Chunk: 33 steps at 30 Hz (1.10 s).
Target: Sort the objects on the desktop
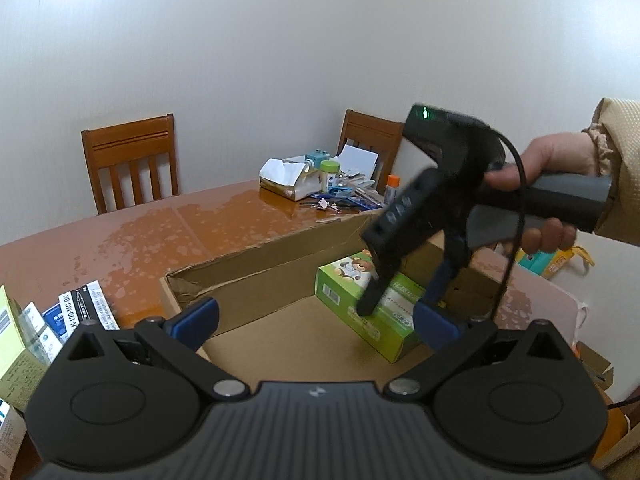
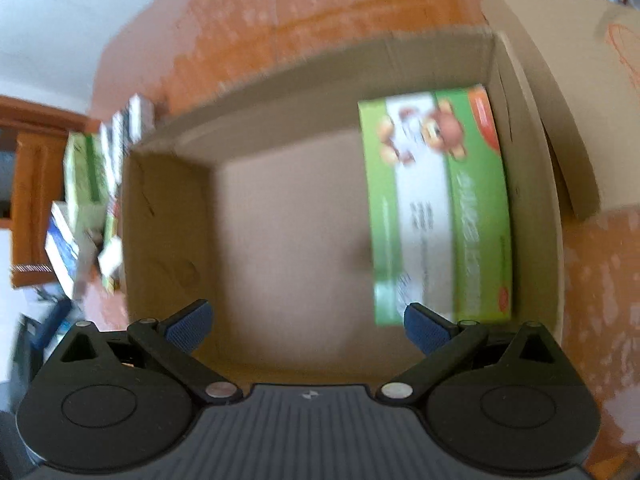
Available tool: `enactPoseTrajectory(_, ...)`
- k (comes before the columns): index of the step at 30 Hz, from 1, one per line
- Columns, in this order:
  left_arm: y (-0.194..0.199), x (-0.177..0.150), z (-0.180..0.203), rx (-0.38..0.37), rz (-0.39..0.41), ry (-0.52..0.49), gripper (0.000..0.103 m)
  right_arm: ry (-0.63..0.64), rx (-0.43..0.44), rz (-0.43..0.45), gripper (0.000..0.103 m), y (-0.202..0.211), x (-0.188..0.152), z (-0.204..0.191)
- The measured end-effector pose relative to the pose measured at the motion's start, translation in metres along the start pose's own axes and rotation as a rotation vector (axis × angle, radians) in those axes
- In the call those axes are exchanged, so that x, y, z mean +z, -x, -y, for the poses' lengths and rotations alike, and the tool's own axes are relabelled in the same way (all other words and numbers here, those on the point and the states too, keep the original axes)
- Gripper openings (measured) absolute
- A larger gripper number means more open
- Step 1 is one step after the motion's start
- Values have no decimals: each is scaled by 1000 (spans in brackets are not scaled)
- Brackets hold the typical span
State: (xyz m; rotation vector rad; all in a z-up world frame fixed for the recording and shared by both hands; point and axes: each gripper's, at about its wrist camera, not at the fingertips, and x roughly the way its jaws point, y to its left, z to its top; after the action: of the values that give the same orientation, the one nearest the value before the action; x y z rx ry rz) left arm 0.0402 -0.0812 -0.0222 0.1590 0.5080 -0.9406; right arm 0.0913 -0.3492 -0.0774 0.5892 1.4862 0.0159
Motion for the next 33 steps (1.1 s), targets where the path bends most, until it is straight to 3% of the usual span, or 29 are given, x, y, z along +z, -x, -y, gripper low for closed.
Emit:
enactPoseTrajectory(7,-2,0,-4,10,-3,9,103,8,-59,-83,103,-26,-7,4)
enactPoseTrajectory(25,0,-2,-1,14,-3,12,103,-7,-73,-13,103,-22,-6,-1)
enactPoseTrajectory(29,-1,-2,1,16,-6,9,103,46,-60,49,103,1,-10,-18)
enactPoseTrajectory(33,-1,-1,2,21,-9,9,103,82,-102,142,103,10,-3,-30)
